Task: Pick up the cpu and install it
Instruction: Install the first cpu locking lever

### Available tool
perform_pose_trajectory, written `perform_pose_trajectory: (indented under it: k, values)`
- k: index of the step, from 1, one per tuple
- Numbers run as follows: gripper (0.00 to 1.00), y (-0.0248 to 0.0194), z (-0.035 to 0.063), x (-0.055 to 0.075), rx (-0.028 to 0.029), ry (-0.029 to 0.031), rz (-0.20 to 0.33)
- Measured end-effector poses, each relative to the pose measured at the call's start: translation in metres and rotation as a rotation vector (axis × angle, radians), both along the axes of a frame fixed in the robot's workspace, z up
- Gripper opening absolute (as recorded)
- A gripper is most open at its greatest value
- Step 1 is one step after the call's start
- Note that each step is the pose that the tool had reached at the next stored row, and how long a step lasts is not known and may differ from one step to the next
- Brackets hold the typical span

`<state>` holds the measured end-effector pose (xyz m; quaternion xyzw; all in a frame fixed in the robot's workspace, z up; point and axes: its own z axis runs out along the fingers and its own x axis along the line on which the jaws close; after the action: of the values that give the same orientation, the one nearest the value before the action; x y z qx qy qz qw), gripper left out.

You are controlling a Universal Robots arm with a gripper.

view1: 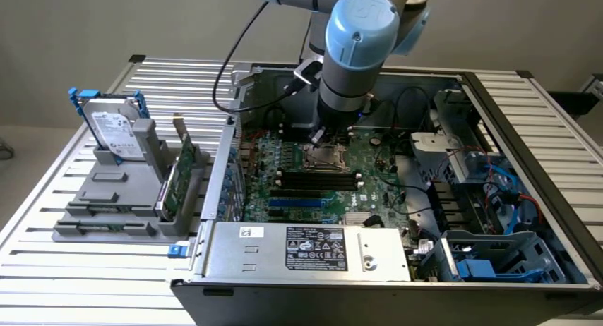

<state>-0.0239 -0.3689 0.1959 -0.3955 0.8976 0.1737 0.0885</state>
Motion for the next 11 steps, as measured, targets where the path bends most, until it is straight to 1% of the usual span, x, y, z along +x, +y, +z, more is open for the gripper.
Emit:
perform_pose_trajectory:
  k: [6, 9, 11]
  values:
    - [0.11, 0.0000, 0.0007, -0.007, -0.0001, 0.0030, 0.000]
    - [0.11, 0.0000, 0.0011, -0.013, -0.0002, 0.0061, 0.000]
    - [0.11, 0.0000, 0.0014, -0.017, -0.0002, 0.0093, 0.000]
